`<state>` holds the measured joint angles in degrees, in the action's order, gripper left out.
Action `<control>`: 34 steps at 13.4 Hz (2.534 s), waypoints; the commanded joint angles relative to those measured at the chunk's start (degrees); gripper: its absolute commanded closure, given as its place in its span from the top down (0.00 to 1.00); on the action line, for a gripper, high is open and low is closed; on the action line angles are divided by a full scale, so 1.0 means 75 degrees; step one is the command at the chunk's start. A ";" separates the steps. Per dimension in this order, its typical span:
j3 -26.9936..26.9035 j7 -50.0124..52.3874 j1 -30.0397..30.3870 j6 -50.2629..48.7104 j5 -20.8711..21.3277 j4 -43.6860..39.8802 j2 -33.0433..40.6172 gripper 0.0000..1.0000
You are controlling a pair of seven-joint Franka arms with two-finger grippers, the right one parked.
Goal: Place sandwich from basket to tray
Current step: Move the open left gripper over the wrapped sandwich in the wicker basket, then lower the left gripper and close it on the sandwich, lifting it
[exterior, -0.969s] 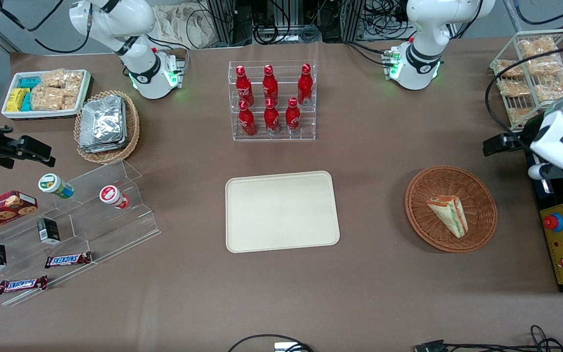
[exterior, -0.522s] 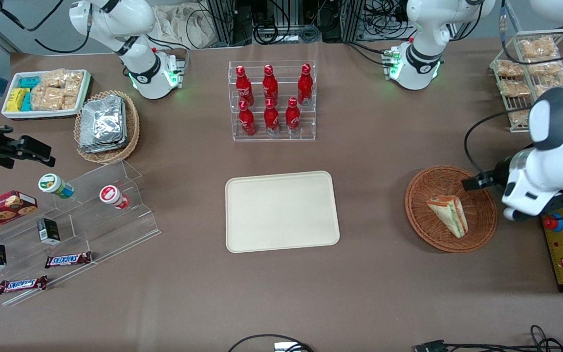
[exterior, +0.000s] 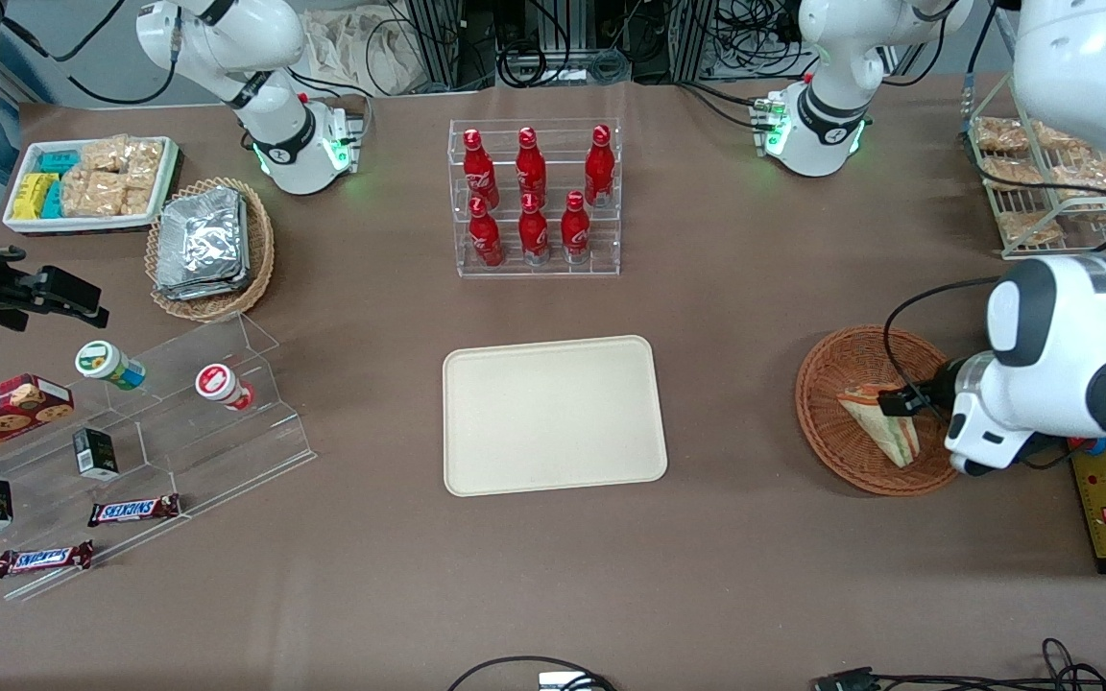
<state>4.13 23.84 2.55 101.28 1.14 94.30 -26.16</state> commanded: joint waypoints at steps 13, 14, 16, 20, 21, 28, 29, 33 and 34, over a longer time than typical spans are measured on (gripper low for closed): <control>-0.0153 0.0161 0.0034 0.1379 -0.0012 0.0224 -0.1234 0.99; -0.0153 0.0161 0.0034 0.1402 -0.0012 0.0259 -0.1246 0.96; -0.0153 0.0161 0.0034 0.1496 -0.0023 0.0352 -0.1246 0.91; -0.0164 0.0161 0.0046 0.1684 -0.0023 0.0517 -0.1176 0.55; -0.0164 0.0161 0.0035 0.1672 -0.0023 0.0517 -0.1141 0.50; -0.0118 -0.0131 -0.0024 0.0327 -0.0012 0.0365 0.0392 0.45; -0.0094 -0.0526 -0.0059 0.0209 -0.0023 0.0330 0.0627 0.45; 0.0361 -0.1573 -0.0094 -0.0224 -0.0012 -0.0231 0.0969 0.45; 0.0642 -0.1469 -0.0094 -0.0423 -0.0012 -0.0512 0.0911 0.45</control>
<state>6.30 13.50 2.09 100.97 1.02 94.10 -18.57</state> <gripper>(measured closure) 0.546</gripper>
